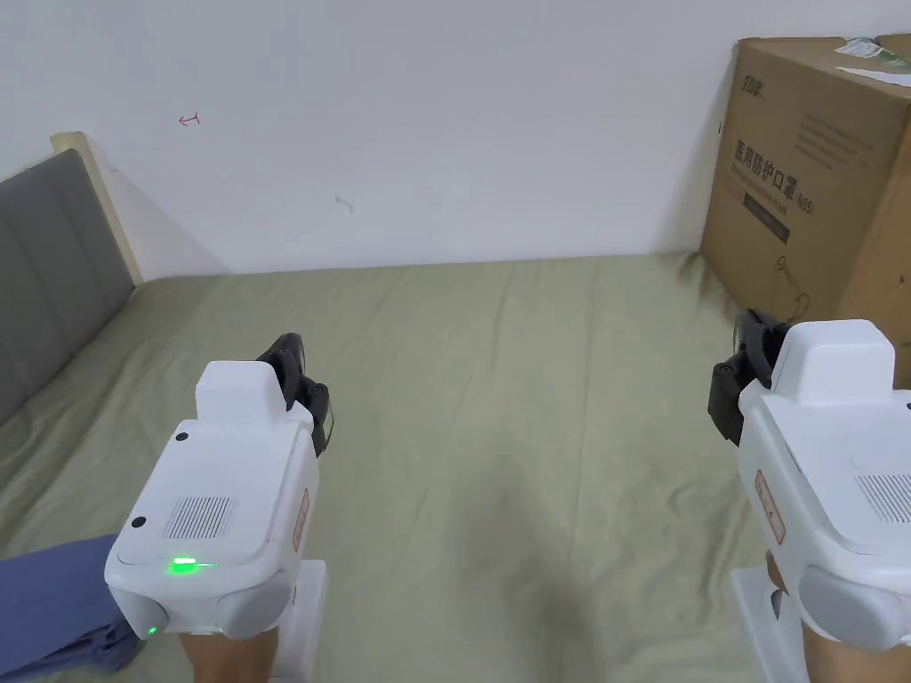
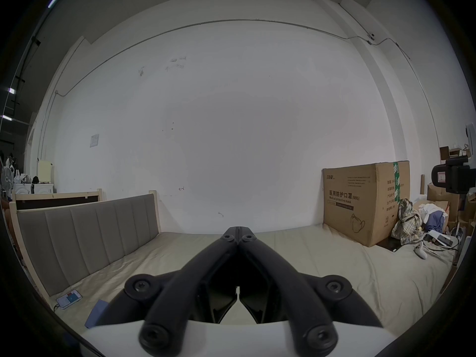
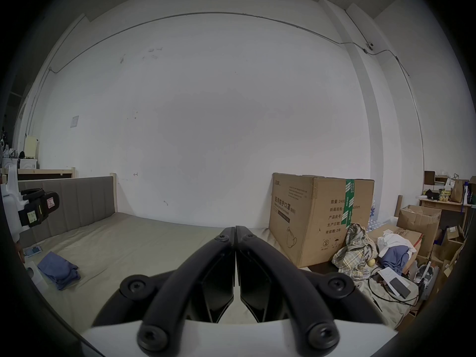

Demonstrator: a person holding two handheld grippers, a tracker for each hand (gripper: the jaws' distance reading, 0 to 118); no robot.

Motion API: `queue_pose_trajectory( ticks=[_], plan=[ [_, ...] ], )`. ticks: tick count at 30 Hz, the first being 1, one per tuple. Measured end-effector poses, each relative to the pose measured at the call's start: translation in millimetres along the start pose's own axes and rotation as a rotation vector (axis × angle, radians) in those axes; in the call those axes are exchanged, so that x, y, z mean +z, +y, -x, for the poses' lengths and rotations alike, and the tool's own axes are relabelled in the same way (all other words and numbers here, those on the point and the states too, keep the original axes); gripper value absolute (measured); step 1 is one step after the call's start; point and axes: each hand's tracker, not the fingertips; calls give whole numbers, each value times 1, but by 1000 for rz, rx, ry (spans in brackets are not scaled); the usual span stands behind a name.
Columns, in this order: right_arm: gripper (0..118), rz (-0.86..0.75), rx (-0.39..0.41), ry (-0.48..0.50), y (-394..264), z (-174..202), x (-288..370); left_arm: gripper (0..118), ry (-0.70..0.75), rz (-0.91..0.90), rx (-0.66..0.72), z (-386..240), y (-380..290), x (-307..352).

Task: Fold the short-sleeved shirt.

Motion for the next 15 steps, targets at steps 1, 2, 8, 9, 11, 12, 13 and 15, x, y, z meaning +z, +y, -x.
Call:
queue_pose_trajectory(
  ticks=[1, 2, 8, 9, 11, 12, 13, 15],
  plan=[
    [0, 1, 0, -3, -1, 0, 0, 0, 1, 0, 1, 0, 0, 0],
    [0, 2, -2, -3, -1, 0, 0, 0, 3, 0, 0, 0, 0, 0],
    [19, 17, -26, 16, 0, -3, 0, 23, 19, 2, 9, 0, 1, 0],
    [38, 21, -27, 15, 0, -3, 0, 35, 14, 4, 17, 1, 2, 0],
    [92, 32, -39, 14, 1, -4, -1, 73, 15, 6, 17, 2, 3, -1],
    [105, 40, -43, 14, 2, -4, -3, 90, 21, 6, 9, 1, 3, -1],
    [110, 51, -49, 16, 2, -5, -4, 105, 30, 5, -5, 0, 3, -2],
    [111, 49, -56, 9, 2, -5, -3, 118, 35, -4, -16, -1, 3, -1]
  ],
)
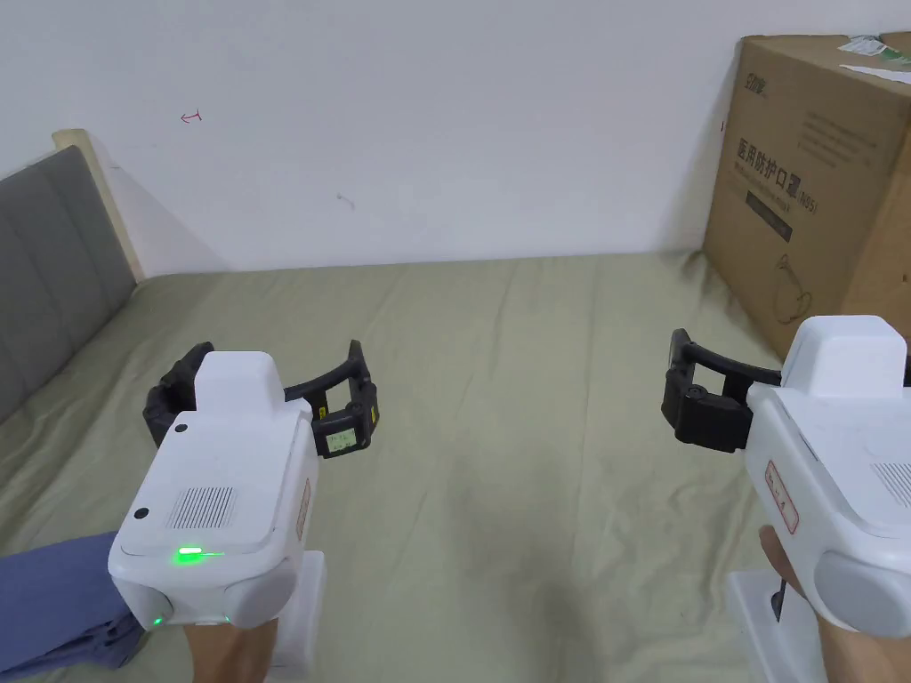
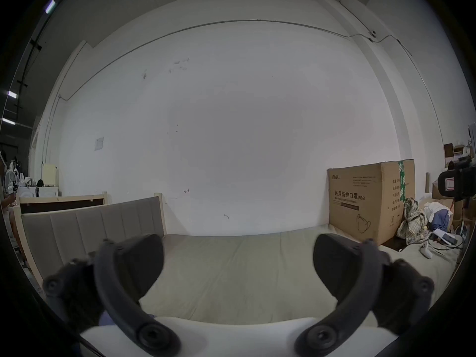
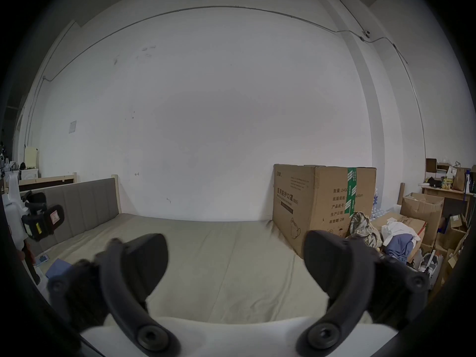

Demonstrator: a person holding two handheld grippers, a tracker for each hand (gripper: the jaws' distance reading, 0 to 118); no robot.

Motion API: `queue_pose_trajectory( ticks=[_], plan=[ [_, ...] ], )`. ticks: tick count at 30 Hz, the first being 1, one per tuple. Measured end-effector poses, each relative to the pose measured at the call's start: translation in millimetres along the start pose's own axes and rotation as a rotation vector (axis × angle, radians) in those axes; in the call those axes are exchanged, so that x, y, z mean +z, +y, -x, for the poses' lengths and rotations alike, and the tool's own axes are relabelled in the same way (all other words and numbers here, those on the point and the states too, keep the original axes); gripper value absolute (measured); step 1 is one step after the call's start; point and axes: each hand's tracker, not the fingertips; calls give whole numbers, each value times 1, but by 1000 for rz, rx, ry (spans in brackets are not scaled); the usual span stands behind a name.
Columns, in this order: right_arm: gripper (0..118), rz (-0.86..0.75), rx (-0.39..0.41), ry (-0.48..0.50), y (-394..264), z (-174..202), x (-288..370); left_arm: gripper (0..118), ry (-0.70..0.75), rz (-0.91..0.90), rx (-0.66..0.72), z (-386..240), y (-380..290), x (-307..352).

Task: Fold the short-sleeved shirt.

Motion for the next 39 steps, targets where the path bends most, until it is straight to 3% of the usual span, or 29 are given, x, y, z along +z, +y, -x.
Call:
queue_pose_trajectory(
  ticks=[3, 39],
  plan=[
    [118, -9, 3, -11, 1, 1, 1, 118, -3, -18, -7, -2, 1, 3],
    [118, -14, 4, 1, 0, 1, 5, 118, -11, -14, 9, -1, 0, 5]
  ],
)
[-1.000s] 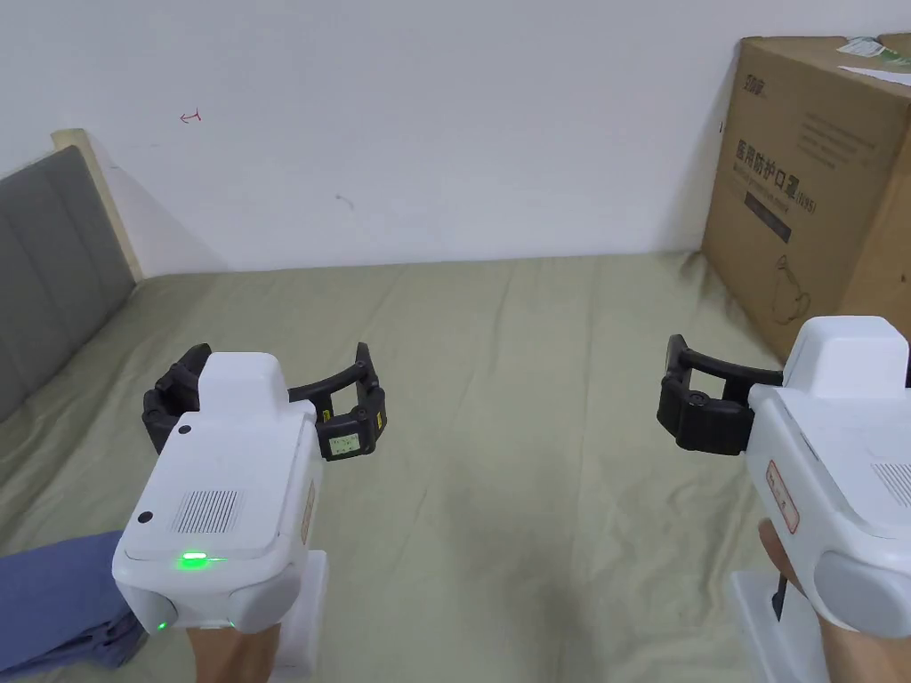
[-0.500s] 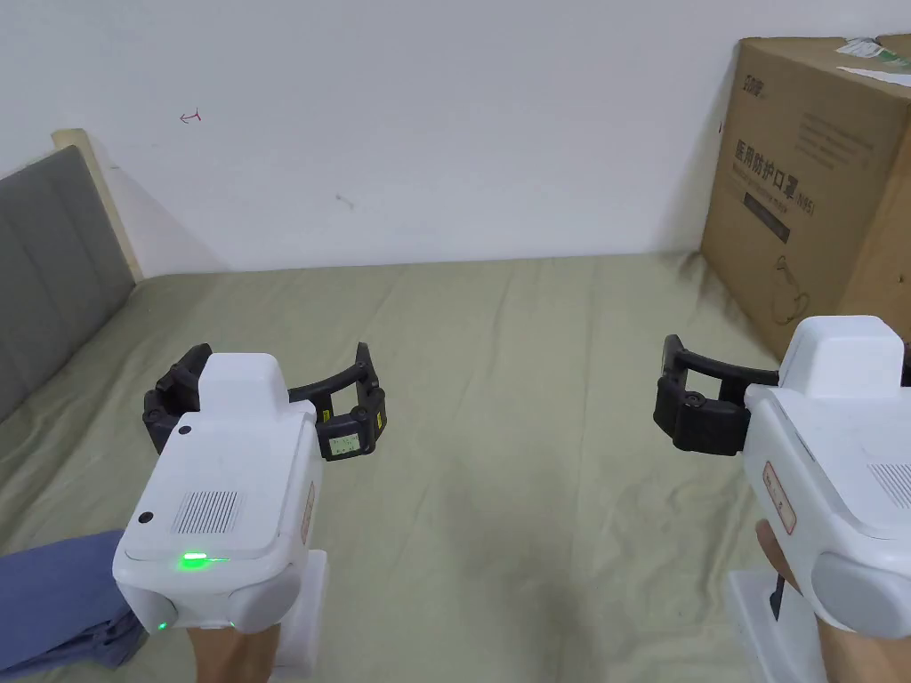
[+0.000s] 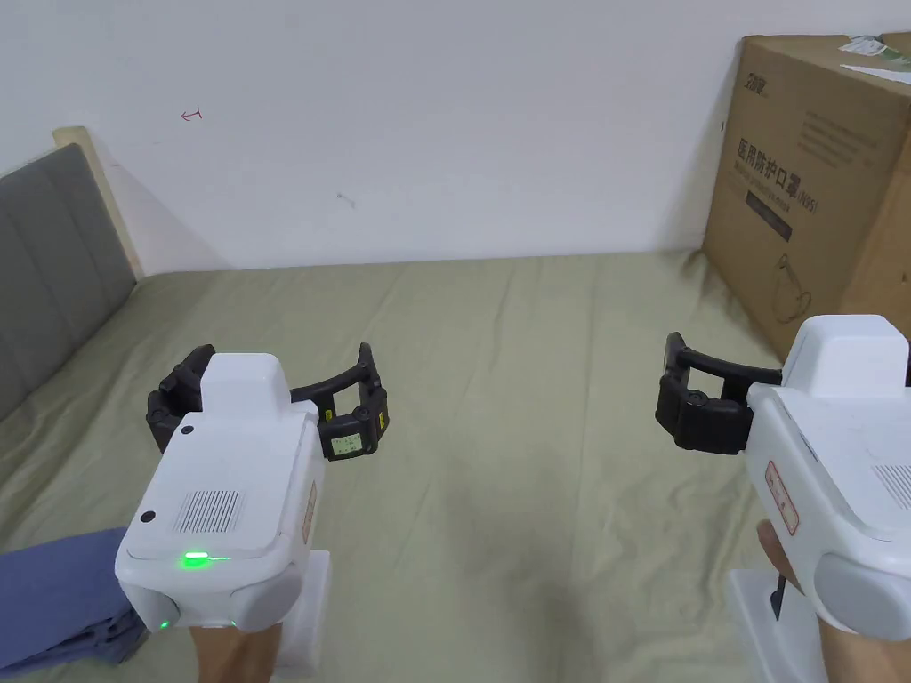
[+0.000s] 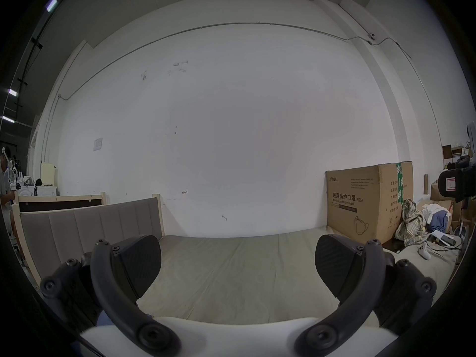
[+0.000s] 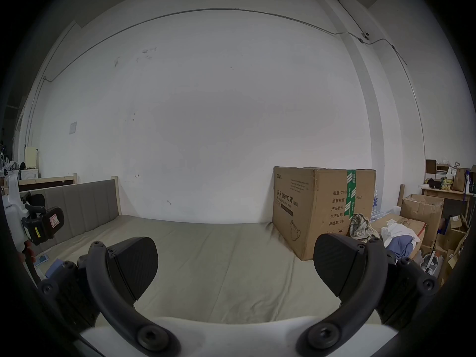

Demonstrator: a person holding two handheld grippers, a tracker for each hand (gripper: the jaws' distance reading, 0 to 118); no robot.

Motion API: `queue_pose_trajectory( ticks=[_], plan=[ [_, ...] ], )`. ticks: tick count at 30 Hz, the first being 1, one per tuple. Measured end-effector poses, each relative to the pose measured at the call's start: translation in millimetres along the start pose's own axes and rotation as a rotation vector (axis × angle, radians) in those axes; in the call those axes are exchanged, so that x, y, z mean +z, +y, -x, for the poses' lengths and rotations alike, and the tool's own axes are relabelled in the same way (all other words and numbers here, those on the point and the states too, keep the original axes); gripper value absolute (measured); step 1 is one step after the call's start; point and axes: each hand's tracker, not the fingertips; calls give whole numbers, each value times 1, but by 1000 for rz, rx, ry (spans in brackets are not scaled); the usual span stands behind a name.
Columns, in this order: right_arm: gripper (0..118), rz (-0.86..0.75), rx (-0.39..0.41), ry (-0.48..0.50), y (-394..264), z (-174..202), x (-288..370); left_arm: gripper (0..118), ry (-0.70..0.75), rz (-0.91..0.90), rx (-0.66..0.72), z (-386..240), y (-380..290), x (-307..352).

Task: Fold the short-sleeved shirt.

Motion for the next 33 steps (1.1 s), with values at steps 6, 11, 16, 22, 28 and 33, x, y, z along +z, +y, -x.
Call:
queue_pose_trajectory(
  ticks=[6, 11, 16, 22, 28, 33],
  plan=[
    [118, -2, 3, 3, 0, -1, 0, 118, 5, -7, -6, -1, -1, 0],
    [118, 1, 9, 4, -1, 0, 0, 118, 1, -7, -2, 0, -2, 1],
    [118, 4, 0, 3, -1, 0, 0, 118, 2, -7, -6, 0, -2, 1],
    [118, 9, 5, 3, -2, 1, -1, 118, 3, -9, -8, 0, -2, 1],
    [118, 69, -18, -10, 1, 3, -6, 118, 1, -11, -8, 0, -2, 2],
    [118, 357, -187, -30, 10, -1, -21, 118, -1, -13, -2, 1, 0, 2]
  ],
)
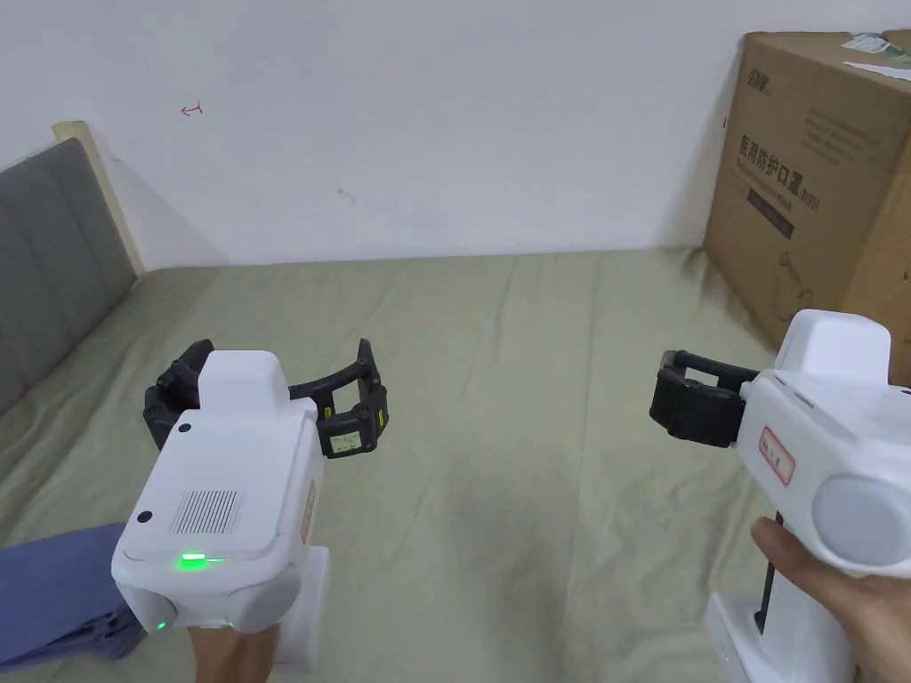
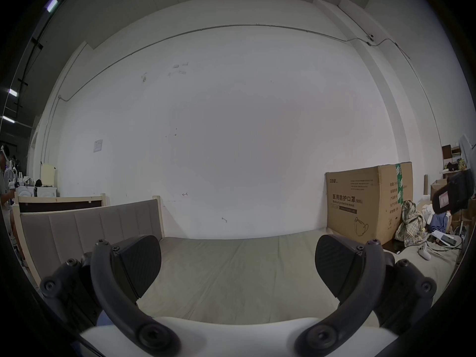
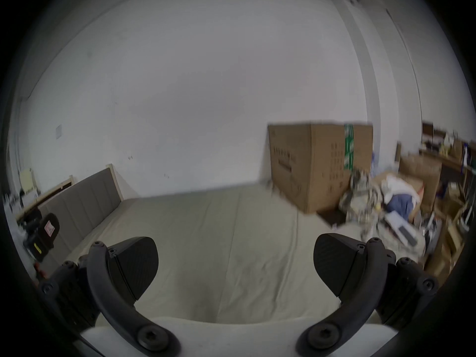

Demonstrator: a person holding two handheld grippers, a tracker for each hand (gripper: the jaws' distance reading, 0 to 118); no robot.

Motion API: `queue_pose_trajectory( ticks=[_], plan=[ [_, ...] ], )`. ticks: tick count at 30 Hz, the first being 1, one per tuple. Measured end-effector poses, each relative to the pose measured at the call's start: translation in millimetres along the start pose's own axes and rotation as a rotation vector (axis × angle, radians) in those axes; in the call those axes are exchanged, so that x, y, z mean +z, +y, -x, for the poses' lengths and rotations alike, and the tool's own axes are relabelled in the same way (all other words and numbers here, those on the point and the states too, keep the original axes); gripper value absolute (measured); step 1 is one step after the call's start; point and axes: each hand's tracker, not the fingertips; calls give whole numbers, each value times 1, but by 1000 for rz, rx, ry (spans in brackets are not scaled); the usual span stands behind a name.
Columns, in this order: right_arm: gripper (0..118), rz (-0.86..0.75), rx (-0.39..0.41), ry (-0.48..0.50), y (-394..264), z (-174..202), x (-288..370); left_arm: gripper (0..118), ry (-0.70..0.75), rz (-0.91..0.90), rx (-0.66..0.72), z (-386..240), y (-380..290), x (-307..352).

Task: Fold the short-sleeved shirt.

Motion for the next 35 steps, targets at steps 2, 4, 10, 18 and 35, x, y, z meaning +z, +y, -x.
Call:
queue_pose_trajectory(
  ticks=[2, 4, 10, 18, 35],
  plan=[
    [118, 65, -57, -11, 2, -3, -3, 118, 2, -3, 3, 0, 1, 0],
    [117, 133, -90, -84, 4, -2, -5, 118, 1, -5, 4, 1, 1, 0],
    [117, 238, -87, -118, 11, 0, -5, 118, 5, -8, 3, 1, 1, 0],
    [117, 156, -71, -97, 9, -1, 1, 118, 4, -5, 11, 1, -1, -1],
    [117, -284, 137, 31, -19, -2, 7, 118, -7, -5, 5, -2, -4, -2]
  ],
)
